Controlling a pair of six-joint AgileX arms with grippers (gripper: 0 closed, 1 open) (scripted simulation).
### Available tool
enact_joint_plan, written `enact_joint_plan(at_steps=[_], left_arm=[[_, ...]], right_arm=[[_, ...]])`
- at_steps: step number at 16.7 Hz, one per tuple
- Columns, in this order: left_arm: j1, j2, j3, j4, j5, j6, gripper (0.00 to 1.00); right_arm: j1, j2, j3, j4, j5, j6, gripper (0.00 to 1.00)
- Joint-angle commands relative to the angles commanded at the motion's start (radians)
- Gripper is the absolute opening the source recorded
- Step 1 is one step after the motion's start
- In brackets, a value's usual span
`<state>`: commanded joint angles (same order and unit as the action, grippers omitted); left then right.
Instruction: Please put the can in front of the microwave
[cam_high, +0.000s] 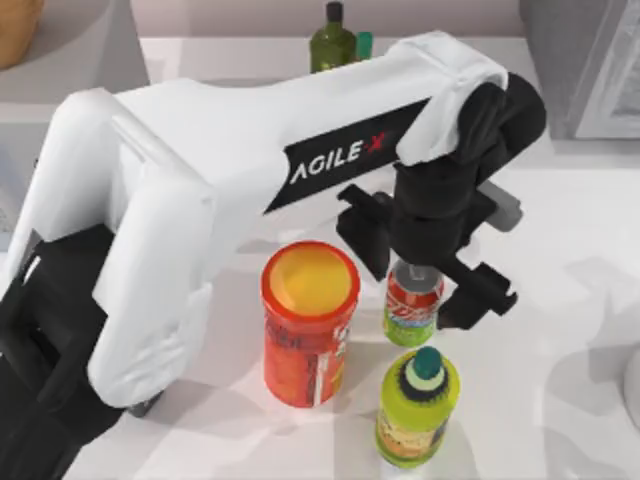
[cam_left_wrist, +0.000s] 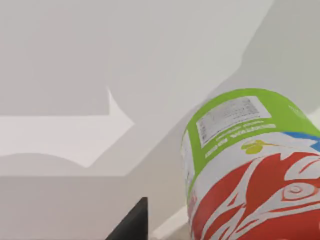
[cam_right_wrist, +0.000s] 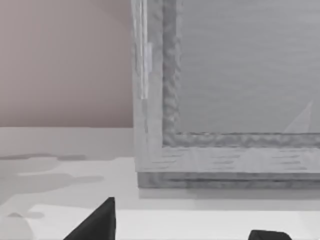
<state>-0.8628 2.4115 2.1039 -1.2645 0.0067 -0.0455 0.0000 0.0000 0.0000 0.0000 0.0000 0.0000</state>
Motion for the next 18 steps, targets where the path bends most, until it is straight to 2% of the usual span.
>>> enact_joint_plan(at_steps=[8,18], left_arm=[[0.000,0.000,0.000,0.000,0.000,0.000,0.02],[0.000,0.002,0.004,-0.004,0.000,0.002,0.00]], right_arm=[[0.000,0.000,0.000,0.000,0.000,0.000,1.00],[0.000,0.000,0.000,0.000,0.000,0.000,1.00]])
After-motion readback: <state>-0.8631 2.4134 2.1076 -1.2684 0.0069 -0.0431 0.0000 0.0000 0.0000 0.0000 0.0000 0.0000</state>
